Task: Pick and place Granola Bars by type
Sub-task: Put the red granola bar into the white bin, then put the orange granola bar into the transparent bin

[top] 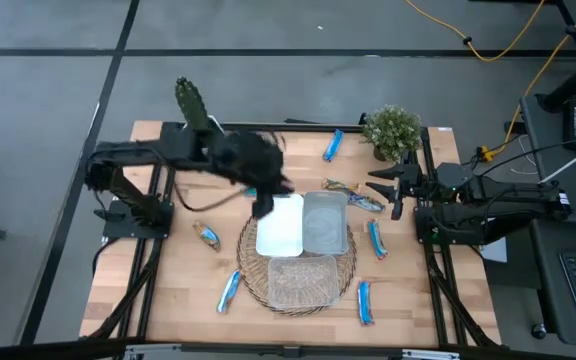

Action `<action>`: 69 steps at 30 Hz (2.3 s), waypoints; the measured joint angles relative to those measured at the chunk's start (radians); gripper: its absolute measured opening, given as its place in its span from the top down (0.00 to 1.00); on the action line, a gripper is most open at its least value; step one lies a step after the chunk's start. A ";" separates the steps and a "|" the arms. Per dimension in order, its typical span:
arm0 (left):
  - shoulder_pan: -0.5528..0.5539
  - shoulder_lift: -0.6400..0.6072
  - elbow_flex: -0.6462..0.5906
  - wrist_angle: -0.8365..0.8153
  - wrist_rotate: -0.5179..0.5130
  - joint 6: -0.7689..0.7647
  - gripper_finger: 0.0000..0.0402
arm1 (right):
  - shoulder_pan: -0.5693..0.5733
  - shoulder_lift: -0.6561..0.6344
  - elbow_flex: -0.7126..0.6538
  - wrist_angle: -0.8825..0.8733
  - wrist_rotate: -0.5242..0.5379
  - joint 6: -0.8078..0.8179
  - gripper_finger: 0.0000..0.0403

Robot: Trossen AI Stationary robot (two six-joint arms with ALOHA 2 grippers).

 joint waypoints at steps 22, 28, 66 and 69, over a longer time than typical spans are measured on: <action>-0.043 0.000 -0.523 0.319 -0.047 -0.036 0.80 | 0.000 0.000 0.000 -0.028 0.000 0.019 0.65; -0.010 0.000 -0.523 0.331 0.011 -0.040 0.64 | 0.000 0.000 0.000 -0.055 0.000 0.018 0.65; -0.246 -0.403 -0.382 -0.522 -0.200 -0.336 0.47 | 0.000 0.000 0.000 -0.060 0.001 0.017 0.65; -0.246 -0.408 -0.471 -0.513 -0.221 -0.337 0.47 | 0.000 0.000 0.000 -0.060 0.002 0.021 0.65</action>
